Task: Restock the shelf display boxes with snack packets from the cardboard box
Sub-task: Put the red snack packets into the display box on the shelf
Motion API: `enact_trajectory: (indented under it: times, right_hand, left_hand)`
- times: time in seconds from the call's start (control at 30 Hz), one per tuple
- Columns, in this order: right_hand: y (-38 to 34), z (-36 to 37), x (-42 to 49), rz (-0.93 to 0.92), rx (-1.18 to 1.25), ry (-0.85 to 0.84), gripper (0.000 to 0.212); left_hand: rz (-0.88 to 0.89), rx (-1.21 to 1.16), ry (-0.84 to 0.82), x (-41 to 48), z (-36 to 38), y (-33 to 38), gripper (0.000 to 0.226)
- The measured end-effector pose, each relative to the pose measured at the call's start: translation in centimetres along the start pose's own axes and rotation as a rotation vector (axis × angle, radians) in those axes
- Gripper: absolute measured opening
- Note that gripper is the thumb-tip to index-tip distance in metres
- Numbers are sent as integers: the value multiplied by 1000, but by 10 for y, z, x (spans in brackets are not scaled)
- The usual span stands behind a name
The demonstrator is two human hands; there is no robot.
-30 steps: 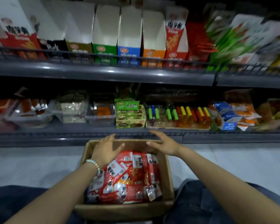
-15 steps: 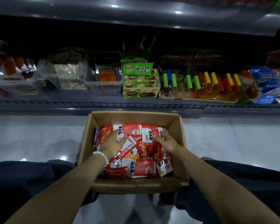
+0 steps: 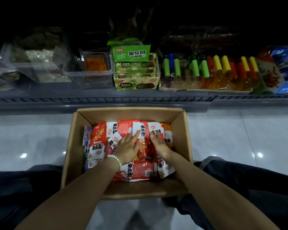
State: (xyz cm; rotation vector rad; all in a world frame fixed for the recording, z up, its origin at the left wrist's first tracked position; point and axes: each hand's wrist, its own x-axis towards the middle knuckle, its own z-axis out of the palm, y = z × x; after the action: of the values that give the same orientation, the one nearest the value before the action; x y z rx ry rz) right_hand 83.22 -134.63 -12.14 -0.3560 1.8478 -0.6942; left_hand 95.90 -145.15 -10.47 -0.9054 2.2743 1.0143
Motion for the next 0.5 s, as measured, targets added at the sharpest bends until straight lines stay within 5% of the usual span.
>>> enact_trajectory:
  times: [0.13,0.27,0.5]
  right_hand:
    - [-6,10,0,-33,81,-55,57]
    - [-12,-10,6,-173,207,71,46]
    - [-13,-25,27,-150,-288,75,99]
  left_hand:
    - [-65,101,13,-1,1,-2,55]
    - [-100,194,18,1,2,-14,58]
    - [-14,187,-7,0,-2,-29,58]
